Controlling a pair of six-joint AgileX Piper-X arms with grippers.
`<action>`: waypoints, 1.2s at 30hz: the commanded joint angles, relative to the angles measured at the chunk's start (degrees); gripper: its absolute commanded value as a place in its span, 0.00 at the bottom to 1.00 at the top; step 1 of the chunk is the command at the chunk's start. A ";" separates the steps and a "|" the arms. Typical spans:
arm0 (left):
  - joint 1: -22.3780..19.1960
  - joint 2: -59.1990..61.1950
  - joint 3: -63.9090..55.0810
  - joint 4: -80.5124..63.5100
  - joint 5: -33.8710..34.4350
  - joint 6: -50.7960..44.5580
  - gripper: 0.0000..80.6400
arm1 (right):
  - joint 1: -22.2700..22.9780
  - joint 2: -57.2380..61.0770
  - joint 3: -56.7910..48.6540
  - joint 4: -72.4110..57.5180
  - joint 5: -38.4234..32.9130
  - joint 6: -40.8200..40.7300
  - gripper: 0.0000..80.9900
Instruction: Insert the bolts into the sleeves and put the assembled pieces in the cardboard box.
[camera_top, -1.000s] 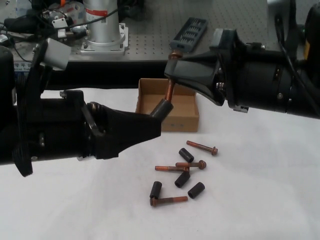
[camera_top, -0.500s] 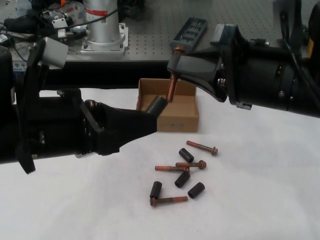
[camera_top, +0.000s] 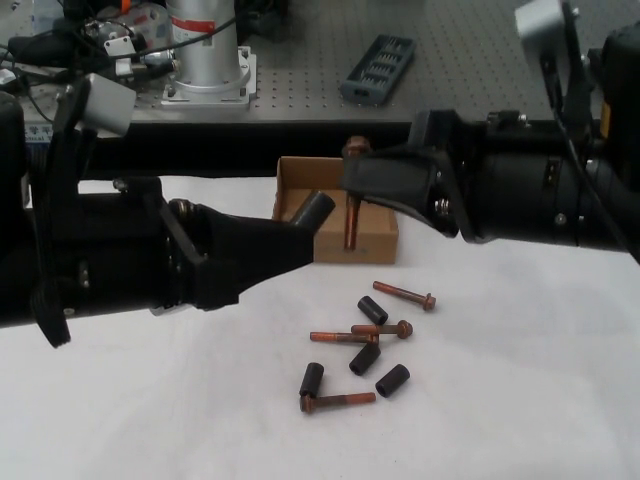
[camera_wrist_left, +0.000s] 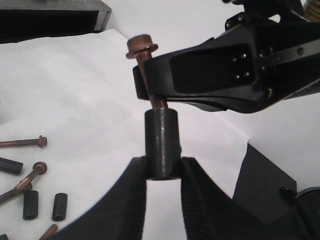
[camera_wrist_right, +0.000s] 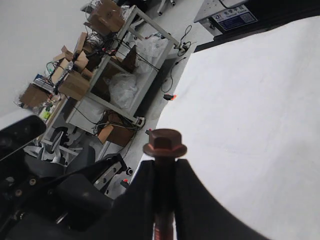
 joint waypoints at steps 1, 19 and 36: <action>0.11 -0.42 -0.31 -1.24 0.05 -1.25 0.01 | -0.18 -0.86 -0.16 0.91 -0.95 -1.43 0.04; -0.88 0.83 -0.31 18.28 -8.63 14.50 0.01 | -1.47 -0.86 -0.30 3.17 -5.83 -3.99 0.04; -0.88 28.41 -0.42 20.76 -18.00 24.59 0.01 | -1.46 -7.74 -0.21 15.74 -6.43 -9.89 0.04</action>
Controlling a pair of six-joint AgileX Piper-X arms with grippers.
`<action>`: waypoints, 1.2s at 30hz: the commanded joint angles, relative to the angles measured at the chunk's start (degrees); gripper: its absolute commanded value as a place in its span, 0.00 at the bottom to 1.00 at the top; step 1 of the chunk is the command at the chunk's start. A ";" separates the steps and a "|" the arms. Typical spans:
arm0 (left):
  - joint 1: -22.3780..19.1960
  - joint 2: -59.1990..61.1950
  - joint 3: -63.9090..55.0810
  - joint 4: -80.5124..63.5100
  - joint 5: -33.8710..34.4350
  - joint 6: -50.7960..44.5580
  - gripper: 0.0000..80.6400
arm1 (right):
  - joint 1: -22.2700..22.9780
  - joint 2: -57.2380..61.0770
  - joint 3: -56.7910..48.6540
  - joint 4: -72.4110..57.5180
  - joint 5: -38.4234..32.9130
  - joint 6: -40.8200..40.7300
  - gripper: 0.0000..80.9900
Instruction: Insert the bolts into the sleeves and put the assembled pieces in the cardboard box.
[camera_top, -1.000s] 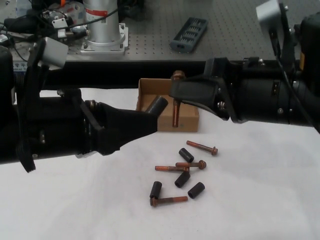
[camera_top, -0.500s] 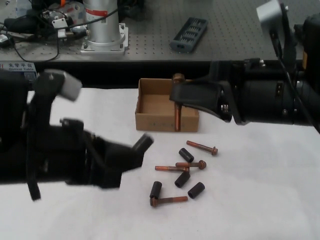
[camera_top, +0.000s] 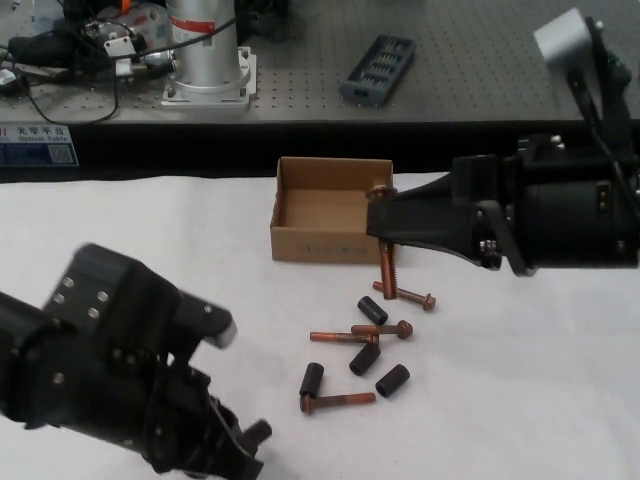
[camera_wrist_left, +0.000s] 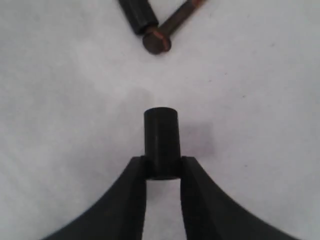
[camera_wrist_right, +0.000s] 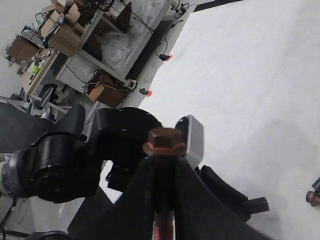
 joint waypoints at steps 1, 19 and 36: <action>-0.21 2.13 -0.42 -0.88 -0.43 0.49 0.01 | -0.29 -1.28 -0.21 1.30 -0.73 -0.95 0.04; -0.21 3.63 -0.53 -3.41 0.76 0.24 0.49 | -0.29 -1.74 -0.21 2.96 -0.73 -1.23 0.04; -0.21 3.63 -3.16 -2.73 -0.45 9.67 0.38 | -0.29 -1.74 -0.21 2.96 -0.73 -1.23 0.04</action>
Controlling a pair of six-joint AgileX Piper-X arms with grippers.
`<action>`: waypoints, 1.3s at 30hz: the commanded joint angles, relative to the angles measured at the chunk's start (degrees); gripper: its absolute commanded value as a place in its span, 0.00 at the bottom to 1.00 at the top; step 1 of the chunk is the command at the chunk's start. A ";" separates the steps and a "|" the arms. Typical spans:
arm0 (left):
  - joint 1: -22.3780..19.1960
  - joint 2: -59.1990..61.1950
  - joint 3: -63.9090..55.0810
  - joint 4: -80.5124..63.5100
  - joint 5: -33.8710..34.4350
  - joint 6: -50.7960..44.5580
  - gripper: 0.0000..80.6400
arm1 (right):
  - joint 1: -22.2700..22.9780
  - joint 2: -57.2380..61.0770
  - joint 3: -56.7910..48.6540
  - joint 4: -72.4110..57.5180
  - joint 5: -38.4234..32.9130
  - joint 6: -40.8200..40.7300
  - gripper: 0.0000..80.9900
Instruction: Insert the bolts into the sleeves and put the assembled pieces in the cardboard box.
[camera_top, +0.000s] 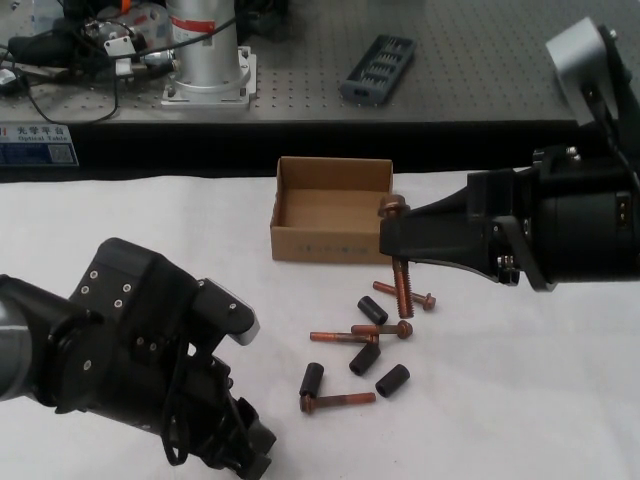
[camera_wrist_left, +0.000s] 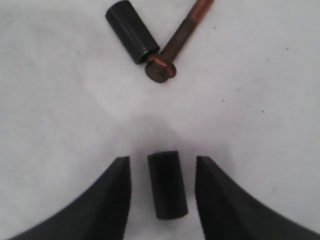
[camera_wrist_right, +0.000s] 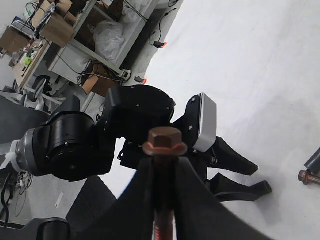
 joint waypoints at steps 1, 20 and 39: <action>-0.21 0.40 -0.45 0.33 -0.45 1.19 0.38 | -0.29 -0.79 -0.21 -0.28 -0.73 -0.83 0.04; -0.21 3.82 -0.60 -0.76 -1.26 2.12 0.38 | -0.29 -0.79 -0.21 -0.28 -0.73 -0.83 0.04; -0.21 5.34 -1.46 3.52 1.03 2.12 0.01 | -0.29 -0.79 -0.21 -0.28 -0.73 -0.83 0.04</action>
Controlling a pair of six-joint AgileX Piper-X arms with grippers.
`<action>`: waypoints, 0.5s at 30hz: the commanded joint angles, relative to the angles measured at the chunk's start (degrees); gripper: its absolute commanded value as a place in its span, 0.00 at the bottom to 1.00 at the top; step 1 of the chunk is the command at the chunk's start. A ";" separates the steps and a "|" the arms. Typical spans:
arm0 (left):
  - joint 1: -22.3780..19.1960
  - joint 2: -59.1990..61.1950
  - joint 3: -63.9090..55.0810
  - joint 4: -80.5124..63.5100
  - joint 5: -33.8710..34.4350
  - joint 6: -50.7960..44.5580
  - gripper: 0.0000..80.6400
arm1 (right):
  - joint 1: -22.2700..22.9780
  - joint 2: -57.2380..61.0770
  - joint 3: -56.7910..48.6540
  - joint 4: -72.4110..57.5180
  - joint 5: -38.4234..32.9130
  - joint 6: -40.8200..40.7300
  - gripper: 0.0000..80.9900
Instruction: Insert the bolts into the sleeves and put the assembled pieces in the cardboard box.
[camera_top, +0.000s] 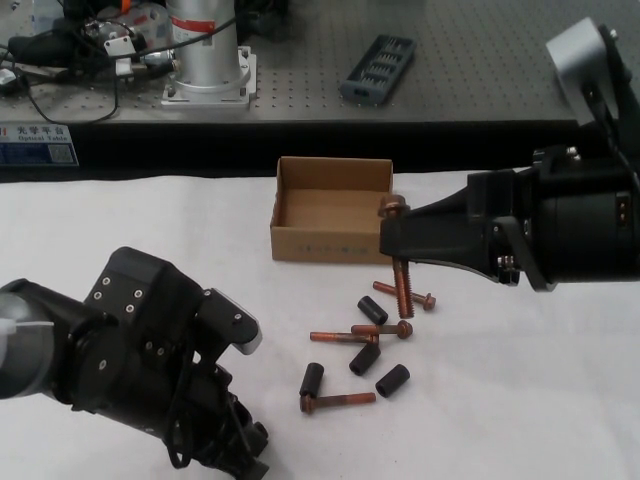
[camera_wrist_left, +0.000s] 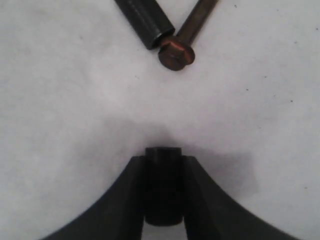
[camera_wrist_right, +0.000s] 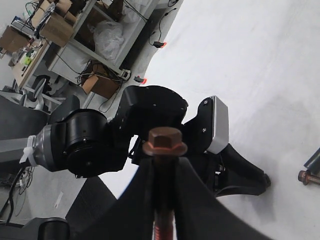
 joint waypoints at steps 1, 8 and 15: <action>-0.21 0.93 -0.01 2.86 1.31 0.45 0.01 | -0.29 -0.79 -0.21 -0.40 -0.73 -0.69 0.04; -0.21 -3.70 -3.71 6.77 4.56 0.45 0.01 | -2.04 -0.79 -0.21 -0.40 -0.73 -0.69 0.04; -0.21 -12.06 -3.60 6.10 19.97 -4.64 0.01 | -2.17 -0.12 -0.21 -0.51 0.58 -2.06 0.04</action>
